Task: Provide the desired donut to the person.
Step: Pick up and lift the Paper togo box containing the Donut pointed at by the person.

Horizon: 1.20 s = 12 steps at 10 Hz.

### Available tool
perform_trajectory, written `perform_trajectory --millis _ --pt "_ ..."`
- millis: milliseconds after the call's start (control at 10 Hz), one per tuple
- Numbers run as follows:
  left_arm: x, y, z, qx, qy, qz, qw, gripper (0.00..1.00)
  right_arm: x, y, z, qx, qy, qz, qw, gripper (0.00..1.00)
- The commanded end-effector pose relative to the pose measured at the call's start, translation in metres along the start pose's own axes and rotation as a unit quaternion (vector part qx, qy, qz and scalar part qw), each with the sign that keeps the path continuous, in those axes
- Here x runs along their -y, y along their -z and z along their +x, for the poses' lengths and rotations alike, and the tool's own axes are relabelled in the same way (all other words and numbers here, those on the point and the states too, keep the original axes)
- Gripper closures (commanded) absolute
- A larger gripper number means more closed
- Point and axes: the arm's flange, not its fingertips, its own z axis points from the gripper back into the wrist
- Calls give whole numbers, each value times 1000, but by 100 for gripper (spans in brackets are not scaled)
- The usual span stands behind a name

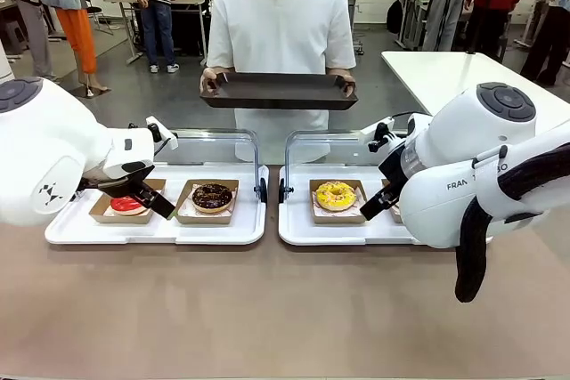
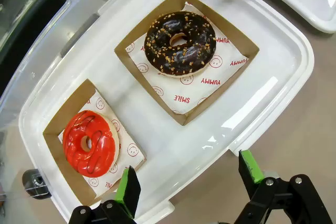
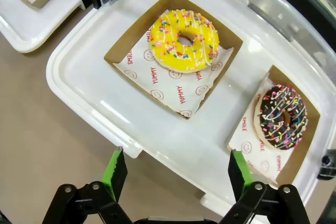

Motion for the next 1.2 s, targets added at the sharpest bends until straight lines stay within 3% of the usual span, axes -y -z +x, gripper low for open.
perform_trajectory --millis 0,500,700,900,1000,1100 --pt "0 0 0 0 0 0 1000 0 0 0 0 0 0 0 1000 0" --pt "0 0 0 0 0 0 1000 0 0 0 0 0 0 0 1000 0" --pt "-14 -64 -5 -28 -2 -11 1000 0 11 -60 -14 0 14 12 1000 0" --pt "-42 -116 20 -67 41 -46 996 0 20 -114 -7 -21 21 19 999 0" --pt "-51 -137 29 -80 54 -69 993 0 14 -138 -6 -34 -18 7 999 0" --pt "-53 -158 33 -92 55 -61 992 0 8 -165 -8 -78 -61 -6 995 0"
